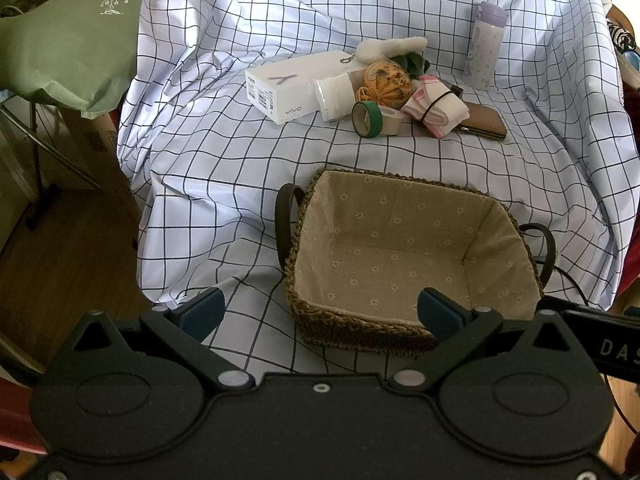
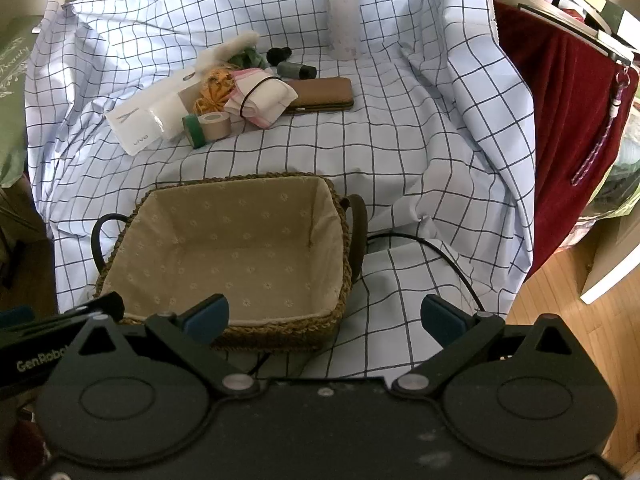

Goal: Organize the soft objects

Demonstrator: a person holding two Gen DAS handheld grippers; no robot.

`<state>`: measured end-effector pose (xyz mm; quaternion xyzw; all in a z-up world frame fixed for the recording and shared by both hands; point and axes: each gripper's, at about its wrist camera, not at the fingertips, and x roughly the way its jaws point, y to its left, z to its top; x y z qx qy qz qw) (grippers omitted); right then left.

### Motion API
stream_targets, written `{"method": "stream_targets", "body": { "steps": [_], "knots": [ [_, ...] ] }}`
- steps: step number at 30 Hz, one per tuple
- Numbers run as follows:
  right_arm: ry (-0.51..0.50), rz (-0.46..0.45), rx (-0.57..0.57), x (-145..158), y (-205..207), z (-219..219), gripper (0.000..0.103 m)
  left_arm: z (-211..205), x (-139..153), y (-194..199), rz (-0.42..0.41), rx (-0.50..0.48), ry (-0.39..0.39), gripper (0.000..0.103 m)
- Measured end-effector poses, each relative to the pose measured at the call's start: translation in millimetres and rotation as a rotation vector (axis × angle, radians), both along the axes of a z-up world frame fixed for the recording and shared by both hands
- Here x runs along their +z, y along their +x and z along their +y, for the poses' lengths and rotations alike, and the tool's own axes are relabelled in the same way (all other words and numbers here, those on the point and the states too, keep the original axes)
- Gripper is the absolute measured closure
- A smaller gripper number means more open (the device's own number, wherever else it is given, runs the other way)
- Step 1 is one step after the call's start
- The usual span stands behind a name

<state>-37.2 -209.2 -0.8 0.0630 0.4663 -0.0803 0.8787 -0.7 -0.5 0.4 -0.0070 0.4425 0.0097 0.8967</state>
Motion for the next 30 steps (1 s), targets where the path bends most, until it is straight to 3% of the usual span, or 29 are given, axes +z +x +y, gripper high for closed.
{"method": "stream_targets", "body": {
  "steps": [30],
  "knots": [
    [0.009, -0.008, -0.001, 0.8, -1.9, -1.6, 0.0, -2.9, -0.4, 2.3, 0.003, 0.004, -0.001, 0.003]
  ]
}}
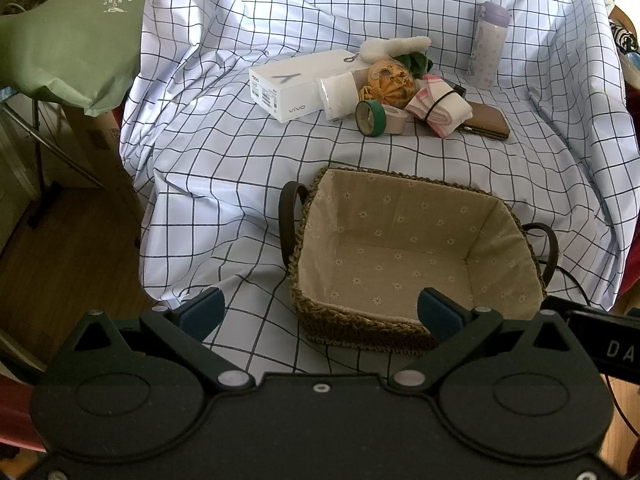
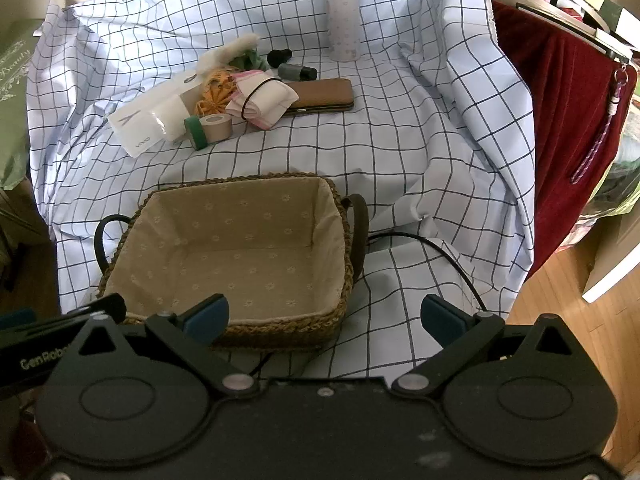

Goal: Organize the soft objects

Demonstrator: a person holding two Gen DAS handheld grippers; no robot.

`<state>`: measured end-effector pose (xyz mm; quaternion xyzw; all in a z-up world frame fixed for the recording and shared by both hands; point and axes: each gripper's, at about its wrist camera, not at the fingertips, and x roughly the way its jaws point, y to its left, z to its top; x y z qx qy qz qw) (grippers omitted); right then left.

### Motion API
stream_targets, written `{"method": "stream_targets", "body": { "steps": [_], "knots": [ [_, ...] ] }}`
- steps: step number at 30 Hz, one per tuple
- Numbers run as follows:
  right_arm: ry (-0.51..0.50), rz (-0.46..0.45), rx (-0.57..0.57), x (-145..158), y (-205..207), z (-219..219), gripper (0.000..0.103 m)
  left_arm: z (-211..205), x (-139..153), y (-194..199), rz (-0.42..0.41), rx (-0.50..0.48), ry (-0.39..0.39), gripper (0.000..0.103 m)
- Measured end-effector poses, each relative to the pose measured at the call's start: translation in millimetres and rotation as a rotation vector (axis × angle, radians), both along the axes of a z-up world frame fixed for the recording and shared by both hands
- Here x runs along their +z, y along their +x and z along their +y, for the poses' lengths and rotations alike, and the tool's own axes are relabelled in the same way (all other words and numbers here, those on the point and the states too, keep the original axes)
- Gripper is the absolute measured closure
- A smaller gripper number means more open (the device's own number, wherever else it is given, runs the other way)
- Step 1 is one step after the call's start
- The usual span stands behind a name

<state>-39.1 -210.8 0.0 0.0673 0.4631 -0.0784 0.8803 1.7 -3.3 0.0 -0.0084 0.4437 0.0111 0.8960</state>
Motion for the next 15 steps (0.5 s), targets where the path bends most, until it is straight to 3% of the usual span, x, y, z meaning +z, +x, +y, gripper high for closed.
{"method": "stream_targets", "body": {
  "steps": [15],
  "knots": [
    [0.002, 0.0, -0.001, -0.1, -0.3, 0.6, 0.0, 0.5, 0.0, -0.3, 0.0, 0.001, -0.001, 0.003]
  ]
}}
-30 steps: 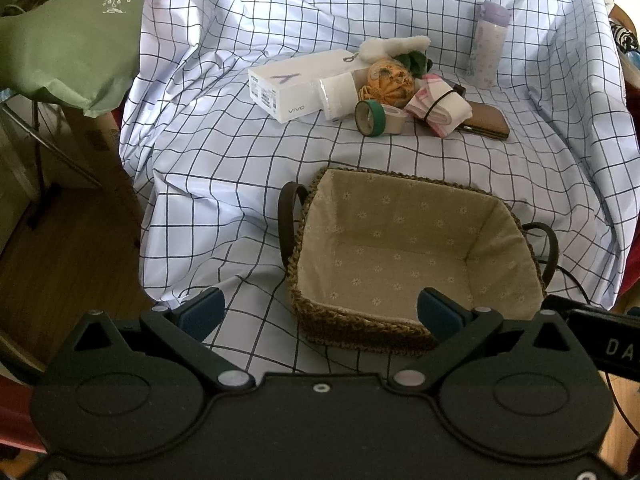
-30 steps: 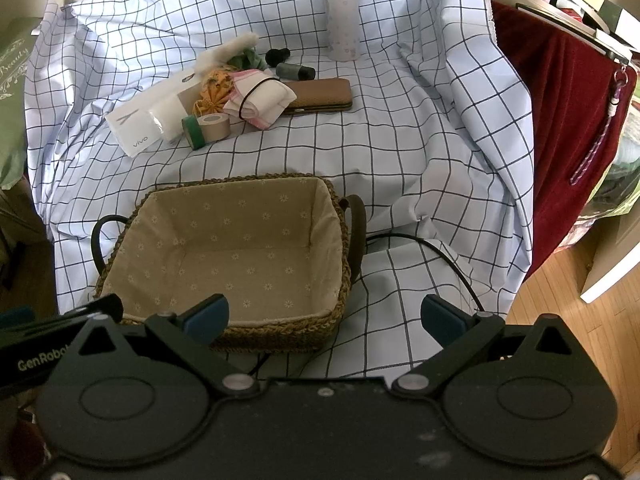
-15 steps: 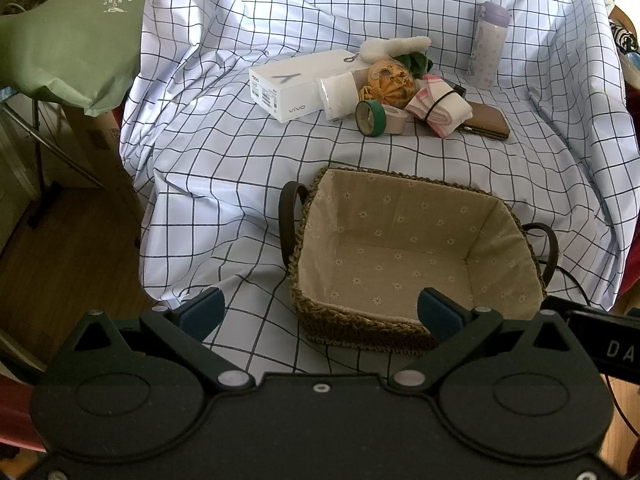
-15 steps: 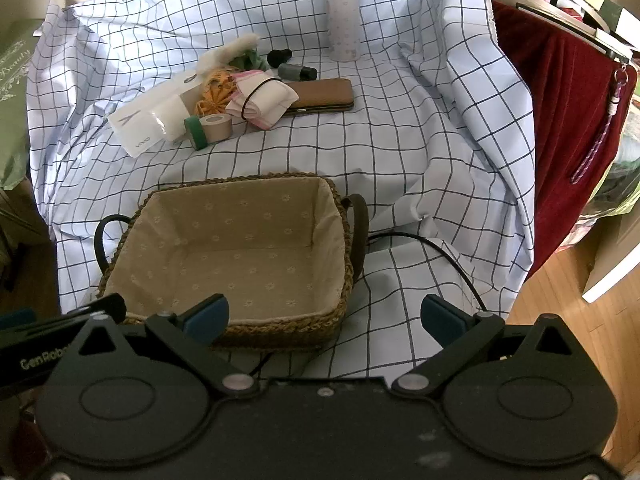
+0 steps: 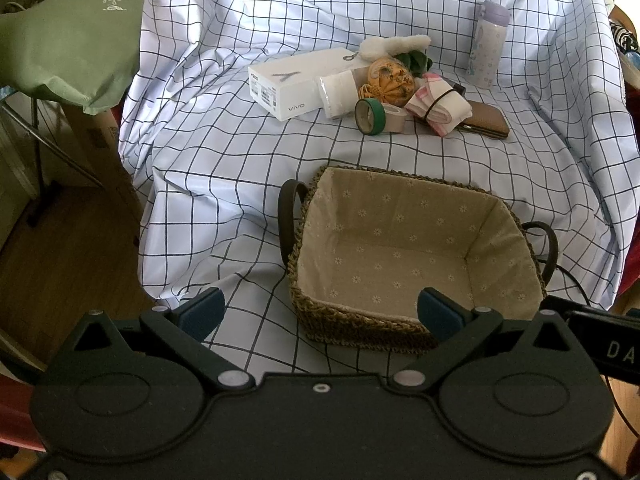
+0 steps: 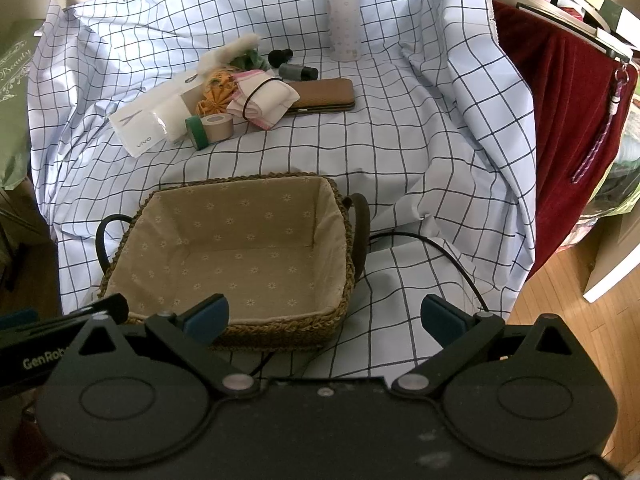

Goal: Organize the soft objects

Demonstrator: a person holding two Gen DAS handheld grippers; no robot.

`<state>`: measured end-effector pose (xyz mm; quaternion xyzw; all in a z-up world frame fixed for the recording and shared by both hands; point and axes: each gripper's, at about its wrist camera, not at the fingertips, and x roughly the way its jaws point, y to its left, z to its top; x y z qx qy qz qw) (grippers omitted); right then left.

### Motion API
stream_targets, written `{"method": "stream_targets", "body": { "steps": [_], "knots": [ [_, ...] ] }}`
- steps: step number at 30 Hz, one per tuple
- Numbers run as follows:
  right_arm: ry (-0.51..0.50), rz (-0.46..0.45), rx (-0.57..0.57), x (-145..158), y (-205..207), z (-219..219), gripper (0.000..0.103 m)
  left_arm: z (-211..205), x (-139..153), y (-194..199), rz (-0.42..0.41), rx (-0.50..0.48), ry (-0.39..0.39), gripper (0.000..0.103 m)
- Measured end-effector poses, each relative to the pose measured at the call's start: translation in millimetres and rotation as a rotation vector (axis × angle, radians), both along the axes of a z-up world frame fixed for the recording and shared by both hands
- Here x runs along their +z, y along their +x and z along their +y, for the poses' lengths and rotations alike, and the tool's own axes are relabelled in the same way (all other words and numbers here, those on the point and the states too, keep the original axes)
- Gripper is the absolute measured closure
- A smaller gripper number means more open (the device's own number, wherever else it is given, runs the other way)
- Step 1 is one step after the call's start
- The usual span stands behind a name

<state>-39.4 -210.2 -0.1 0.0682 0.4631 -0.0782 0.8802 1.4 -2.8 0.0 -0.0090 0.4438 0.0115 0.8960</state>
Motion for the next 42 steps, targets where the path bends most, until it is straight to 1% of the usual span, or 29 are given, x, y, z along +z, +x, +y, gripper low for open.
{"method": "stream_targets", "body": {
  "steps": [35, 38, 42],
  "knots": [
    [-0.001, -0.006, 0.003, 3, 0, 3, 0.0, 0, 0, 0, 0.002, -0.001, -0.003, 0.003],
    [0.001, -0.013, 0.002, 6, 1, 1, 0.0, 1, 0, -1, -0.005, 0.005, -0.009, 0.003],
    [-0.006, -0.048, -0.003, 10, 2, -3, 0.0, 3, -1, -2, -0.022, 0.007, -0.021, 0.003]
  ]
}}
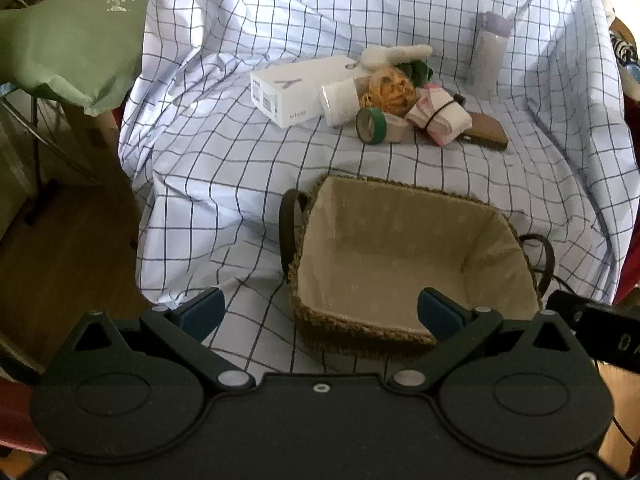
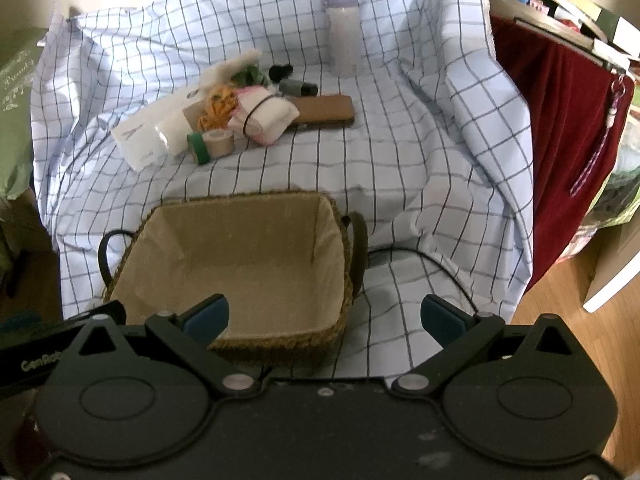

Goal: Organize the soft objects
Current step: 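Reach the left tool to the white plush bunny while the right tool reaches the pink-white towel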

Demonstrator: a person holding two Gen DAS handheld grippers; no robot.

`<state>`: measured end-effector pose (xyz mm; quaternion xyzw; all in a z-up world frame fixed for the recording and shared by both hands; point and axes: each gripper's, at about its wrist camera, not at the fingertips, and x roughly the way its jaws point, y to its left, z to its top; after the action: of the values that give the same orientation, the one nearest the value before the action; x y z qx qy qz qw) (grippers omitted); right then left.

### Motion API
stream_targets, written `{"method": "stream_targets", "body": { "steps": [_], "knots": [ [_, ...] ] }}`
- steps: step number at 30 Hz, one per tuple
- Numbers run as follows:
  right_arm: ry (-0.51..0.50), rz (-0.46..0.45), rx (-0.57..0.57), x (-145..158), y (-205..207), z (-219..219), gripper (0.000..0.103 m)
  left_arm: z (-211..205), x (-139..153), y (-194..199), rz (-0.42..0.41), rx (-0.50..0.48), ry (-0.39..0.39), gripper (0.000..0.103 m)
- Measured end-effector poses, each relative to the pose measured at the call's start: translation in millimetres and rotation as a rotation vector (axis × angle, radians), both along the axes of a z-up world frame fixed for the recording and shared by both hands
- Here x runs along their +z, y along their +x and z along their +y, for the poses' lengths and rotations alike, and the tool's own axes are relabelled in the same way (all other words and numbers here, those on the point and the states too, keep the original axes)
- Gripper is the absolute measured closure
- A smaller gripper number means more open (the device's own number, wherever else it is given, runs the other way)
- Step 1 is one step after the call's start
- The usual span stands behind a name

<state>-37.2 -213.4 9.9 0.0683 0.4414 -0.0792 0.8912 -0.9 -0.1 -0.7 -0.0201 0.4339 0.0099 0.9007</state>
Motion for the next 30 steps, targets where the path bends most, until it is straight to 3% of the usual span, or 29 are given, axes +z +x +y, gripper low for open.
{"method": "stream_targets", "body": {
  "steps": [7, 14, 30],
  "knots": [
    [-0.049, -0.107, 0.018, 12, 14, 1, 0.001, 5, 10, 10, -0.081, 0.008, -0.008, 0.004],
    [-0.071, -0.202, 0.008, 29, 37, 0, 0.001, 9, 19, 34, -0.101, 0.007, -0.02, 0.006],
    [-0.043, -0.197, -0.01, 22, 133, -4, 0.001, 15, 23, 120, -0.123, -0.026, -0.006, 0.009]
  ]
}}
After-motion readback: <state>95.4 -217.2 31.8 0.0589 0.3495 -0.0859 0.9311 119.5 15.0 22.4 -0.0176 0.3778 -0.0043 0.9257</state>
